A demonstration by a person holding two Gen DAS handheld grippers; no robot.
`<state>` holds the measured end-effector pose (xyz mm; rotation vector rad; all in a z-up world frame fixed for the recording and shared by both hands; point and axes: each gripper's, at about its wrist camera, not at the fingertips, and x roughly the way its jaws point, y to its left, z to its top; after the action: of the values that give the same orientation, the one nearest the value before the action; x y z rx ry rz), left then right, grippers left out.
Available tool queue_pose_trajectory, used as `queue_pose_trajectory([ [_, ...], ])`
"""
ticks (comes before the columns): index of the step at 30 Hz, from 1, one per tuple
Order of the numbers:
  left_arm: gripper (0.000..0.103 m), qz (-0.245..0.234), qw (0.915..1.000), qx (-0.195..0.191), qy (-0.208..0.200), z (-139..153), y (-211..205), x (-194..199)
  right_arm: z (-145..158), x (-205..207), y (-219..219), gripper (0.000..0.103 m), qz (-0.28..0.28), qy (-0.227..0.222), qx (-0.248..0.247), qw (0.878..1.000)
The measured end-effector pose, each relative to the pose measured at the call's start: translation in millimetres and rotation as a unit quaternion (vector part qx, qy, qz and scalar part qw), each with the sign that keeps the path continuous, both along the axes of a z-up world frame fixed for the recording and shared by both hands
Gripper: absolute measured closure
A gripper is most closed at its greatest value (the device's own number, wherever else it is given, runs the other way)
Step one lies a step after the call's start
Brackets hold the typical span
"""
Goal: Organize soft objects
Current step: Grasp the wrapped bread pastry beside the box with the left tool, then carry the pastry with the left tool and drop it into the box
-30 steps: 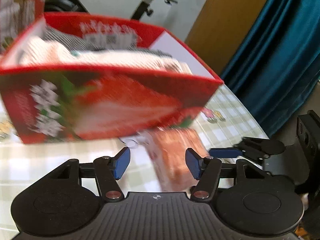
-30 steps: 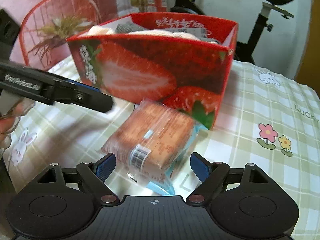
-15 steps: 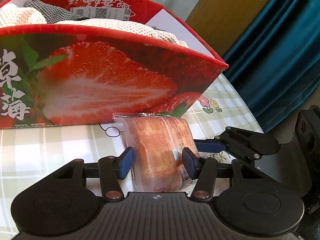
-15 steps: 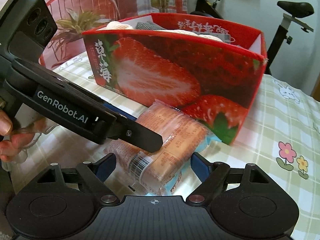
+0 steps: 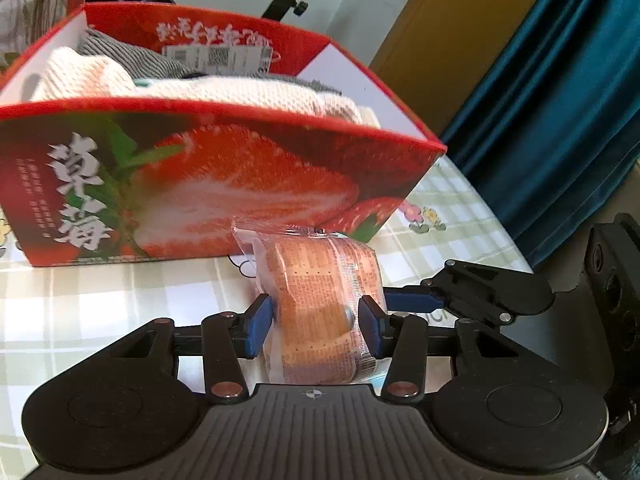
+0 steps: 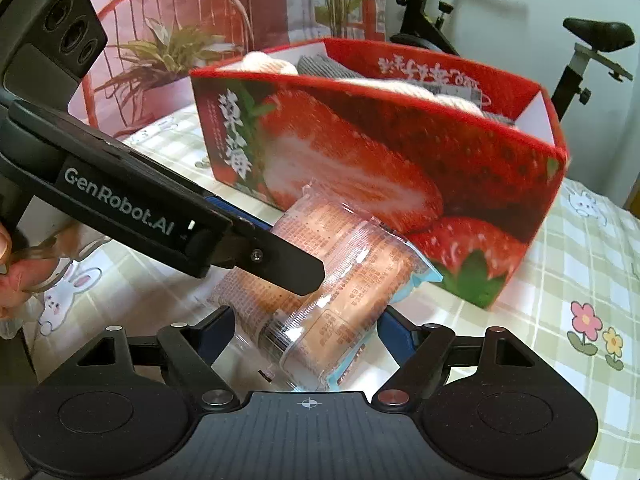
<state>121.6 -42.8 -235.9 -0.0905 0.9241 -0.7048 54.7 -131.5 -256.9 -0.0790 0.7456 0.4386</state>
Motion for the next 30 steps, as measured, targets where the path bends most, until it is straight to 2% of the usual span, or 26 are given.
queue_pose_trajectory([
  [9, 0.054, 0.016, 0.9988, -0.030, -0.035, 33, 22, -16, 35, -13, 14, 0.029, 0.009, -0.038, -0.011, 0.999],
  [19, 0.054, 0.040, 0.9916, -0.078, -0.095, 89, 46, -17, 98, -8, 26, 0.029, 0.025, -0.102, -0.024, 0.994],
  [26, 0.054, 0.056, 0.9869, -0.101, -0.112, 111, 43, 13, 127, 22, 24, 0.029, 0.029, -0.135, -0.033, 0.990],
  [30, 0.054, 0.056, 0.9849, -0.109, -0.122, 111, 29, 45, 136, 48, 11, 0.029, 0.022, -0.145, -0.036, 0.988],
])
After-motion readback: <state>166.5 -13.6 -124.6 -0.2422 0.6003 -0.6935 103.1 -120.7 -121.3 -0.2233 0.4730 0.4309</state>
